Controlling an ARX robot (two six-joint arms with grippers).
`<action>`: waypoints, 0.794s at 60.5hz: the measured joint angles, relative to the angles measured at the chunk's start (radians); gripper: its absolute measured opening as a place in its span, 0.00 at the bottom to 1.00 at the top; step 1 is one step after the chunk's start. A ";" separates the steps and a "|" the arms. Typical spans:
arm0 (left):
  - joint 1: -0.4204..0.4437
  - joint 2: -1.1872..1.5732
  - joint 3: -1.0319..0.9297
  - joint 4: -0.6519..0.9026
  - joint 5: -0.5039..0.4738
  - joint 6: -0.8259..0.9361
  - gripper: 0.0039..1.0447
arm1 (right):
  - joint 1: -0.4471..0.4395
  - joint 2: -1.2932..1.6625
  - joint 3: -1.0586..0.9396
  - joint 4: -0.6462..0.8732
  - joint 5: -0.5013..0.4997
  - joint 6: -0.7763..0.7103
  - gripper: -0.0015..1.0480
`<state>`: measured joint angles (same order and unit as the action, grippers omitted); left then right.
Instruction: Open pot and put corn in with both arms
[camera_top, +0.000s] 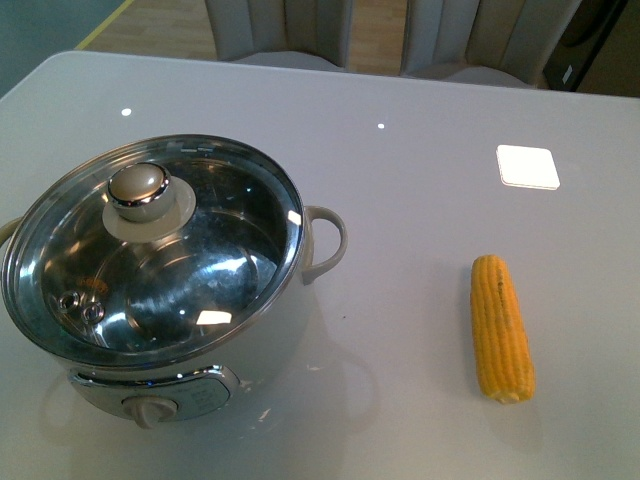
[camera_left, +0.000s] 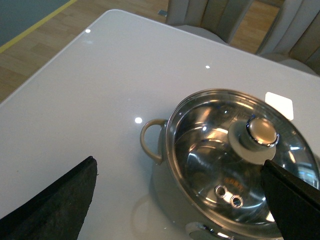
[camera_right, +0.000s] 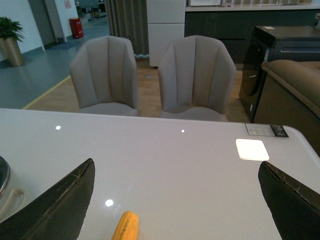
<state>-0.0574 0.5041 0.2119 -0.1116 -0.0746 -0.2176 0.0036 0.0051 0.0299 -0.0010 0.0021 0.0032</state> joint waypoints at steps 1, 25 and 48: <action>-0.001 0.017 0.003 0.014 0.000 0.000 0.94 | 0.000 0.000 0.000 0.000 0.000 0.000 0.92; -0.206 0.807 0.127 0.730 -0.074 0.125 0.94 | 0.000 0.000 0.000 0.000 0.000 0.000 0.92; -0.282 1.253 0.246 0.974 -0.079 0.168 0.94 | 0.000 0.000 0.000 0.000 0.000 0.000 0.92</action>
<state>-0.3393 1.7569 0.4580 0.8627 -0.1539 -0.0498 0.0036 0.0051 0.0299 -0.0010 0.0021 0.0032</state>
